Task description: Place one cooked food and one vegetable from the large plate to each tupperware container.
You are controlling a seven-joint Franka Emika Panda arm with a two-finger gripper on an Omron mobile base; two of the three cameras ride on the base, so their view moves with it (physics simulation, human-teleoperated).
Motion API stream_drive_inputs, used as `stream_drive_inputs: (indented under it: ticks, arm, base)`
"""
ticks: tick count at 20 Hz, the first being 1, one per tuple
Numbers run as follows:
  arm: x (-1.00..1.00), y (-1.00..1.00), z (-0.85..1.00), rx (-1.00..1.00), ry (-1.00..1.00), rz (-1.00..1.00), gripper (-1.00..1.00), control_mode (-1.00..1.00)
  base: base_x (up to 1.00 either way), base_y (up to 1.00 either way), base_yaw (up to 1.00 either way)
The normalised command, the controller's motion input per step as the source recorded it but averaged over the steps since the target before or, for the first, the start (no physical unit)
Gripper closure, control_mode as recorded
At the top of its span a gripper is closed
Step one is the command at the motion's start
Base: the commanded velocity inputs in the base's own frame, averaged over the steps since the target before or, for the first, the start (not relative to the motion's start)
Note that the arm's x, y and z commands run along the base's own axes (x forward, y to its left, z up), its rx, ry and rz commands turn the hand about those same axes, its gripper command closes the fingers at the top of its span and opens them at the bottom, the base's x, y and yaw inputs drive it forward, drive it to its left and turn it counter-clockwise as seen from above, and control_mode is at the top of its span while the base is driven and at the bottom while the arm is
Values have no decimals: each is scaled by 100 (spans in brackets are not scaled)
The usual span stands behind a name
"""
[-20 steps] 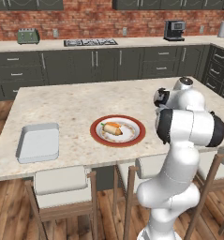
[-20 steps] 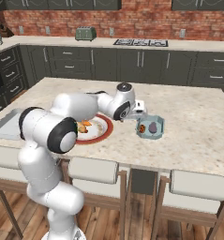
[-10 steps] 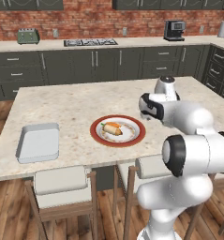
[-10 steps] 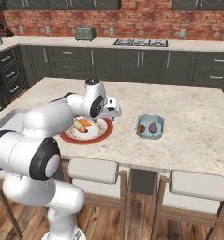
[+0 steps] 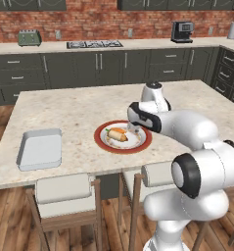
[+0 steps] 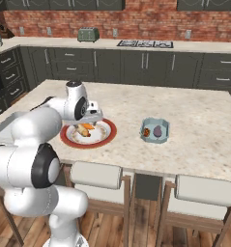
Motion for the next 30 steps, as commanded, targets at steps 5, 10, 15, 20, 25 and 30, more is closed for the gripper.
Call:
stream_drive_inputs:
  ticks: [5, 10, 15, 20, 25, 30]
  arm:
    - [0, 53, -11, -2, 13, 12, -100, -100]
    - [6, 56, -7, 0, 7, 11, -100, -100]
    - [32, 20, -41, 0, 1, 9, -100, -100]
    - [35, 3, -35, 0, -4, 6, -100, -100]
    - [23, 5, -18, 0, -11, 4, -100, -100]
    - [14, 0, -16, 0, -10, 3, -100, -100]
  base:
    - [0, 0, 0]
    - [0, 0, 0]
    - [0, 0, 0]
    - [0, 0, 0]
    - [0, 0, 0]
    - [0, 0, 0]
